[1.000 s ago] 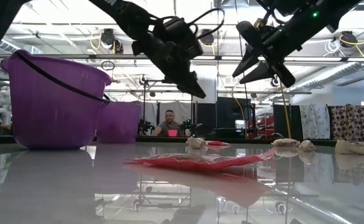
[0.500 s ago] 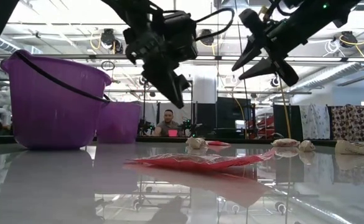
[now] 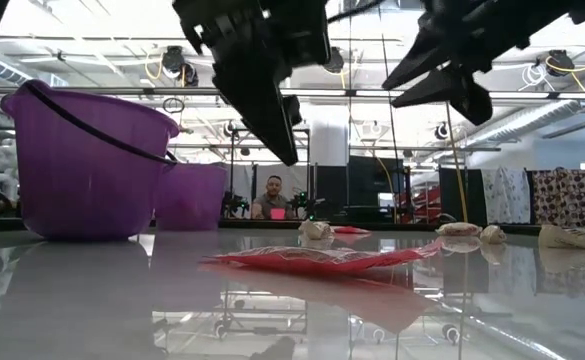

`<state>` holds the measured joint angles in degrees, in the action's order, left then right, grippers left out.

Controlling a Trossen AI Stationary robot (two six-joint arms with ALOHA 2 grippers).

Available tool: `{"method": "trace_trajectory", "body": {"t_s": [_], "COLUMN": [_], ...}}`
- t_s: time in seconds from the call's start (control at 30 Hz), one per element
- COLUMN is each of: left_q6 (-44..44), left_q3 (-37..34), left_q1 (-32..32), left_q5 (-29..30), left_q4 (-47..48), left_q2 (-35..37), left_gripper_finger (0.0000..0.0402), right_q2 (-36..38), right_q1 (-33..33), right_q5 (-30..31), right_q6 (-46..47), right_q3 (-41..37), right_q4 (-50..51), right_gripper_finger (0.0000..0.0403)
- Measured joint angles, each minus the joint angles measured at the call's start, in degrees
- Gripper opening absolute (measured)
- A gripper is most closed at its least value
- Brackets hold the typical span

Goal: Sort candy by brand, put in halloween buckets
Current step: Put the red candy into the top purple bucket

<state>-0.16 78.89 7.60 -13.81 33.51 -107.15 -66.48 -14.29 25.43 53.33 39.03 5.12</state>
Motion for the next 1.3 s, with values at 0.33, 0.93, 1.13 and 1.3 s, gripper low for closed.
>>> {"method": "trace_trajectory", "body": {"t_s": [0.33,0.93,1.13,1.3], "left_q6": [0.09,-0.84,-0.89,-0.99], "left_q3": [0.00,0.20,0.28,1.23], "left_q1": [8.26,12.46,12.64,12.74], "left_q5": [12.94,7.84,7.81,7.62], "left_q4": [-0.38,-7.94,-7.99,-5.73], "left_q2": [-0.50,-12.00,-13.12,-12.52], "left_gripper_finger": [0.0136,0.0136,0.0101,0.0011], "right_q2": [-0.87,-14.09,-14.16,-14.16], "right_q1": [-8.08,-15.57,-16.16,-16.18], "right_q5": [3.22,4.22,4.24,4.24], "right_q6": [-0.73,10.56,10.22,10.09], "right_q3": [0.00,-0.02,-0.02,-0.02], "right_q4": [-0.17,-1.52,-3.78,-4.11], "right_gripper_finger": [0.0116,0.0116,0.0116,0.0116]}}
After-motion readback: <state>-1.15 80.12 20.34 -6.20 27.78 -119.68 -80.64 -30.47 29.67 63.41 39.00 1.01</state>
